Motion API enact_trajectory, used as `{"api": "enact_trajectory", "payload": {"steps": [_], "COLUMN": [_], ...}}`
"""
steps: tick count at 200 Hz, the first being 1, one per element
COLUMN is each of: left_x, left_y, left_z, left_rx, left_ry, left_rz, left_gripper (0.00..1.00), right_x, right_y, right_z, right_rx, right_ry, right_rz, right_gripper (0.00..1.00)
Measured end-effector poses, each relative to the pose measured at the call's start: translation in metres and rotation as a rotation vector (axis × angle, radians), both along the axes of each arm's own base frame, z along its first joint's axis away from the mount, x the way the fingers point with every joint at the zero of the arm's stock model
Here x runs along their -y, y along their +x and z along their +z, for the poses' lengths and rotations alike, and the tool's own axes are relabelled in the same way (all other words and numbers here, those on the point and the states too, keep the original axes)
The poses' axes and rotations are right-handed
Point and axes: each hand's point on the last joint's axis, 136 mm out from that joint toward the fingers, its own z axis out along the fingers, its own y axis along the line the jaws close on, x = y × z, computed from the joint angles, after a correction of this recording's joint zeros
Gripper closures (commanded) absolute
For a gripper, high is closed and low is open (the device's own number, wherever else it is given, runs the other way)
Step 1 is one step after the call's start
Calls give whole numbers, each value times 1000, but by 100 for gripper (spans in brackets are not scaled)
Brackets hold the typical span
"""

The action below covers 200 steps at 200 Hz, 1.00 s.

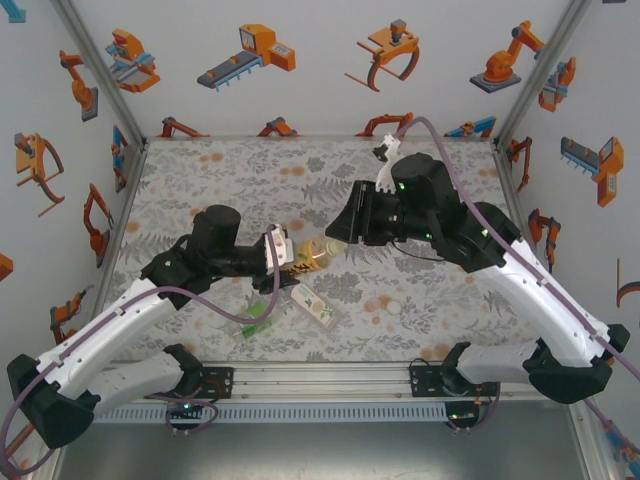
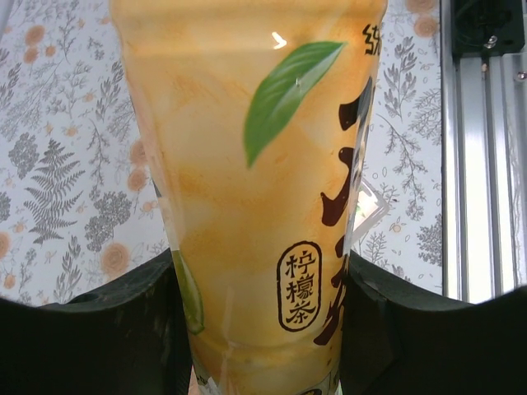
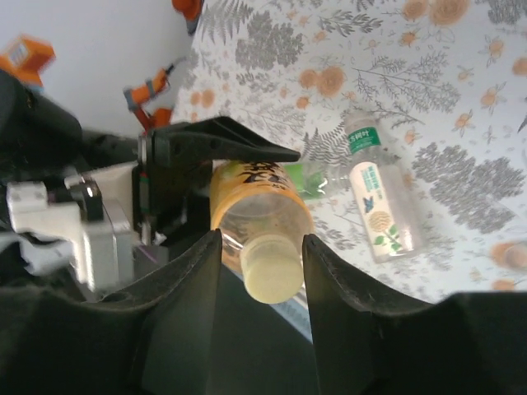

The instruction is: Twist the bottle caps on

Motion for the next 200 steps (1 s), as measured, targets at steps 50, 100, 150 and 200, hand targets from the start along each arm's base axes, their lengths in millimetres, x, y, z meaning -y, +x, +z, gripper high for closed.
{"api": "enact_trajectory", "payload": {"steps": [50, 100, 150, 200], "left_x": [1, 2, -1, -2], "left_y": [-10, -18, -23, -24], "left_z": [5, 6, 7, 7], "left_rx": [-13, -35, -42, -44], "left_ry": [-26, -34, -34, -33], "left_rz": [-49, -86, -94, -95], "left_gripper": [100, 100, 100, 100], "right_x": [-15, -17, -19, -21], "right_y": [-47, -77, -81, -79], "right_z": [7, 10, 3, 5], "right_rx": [389, 739, 823, 801], "right_ry": [-67, -157, -196, -182], "right_rz": [487, 834, 934, 909], "right_gripper": [43, 53, 65, 90]}}
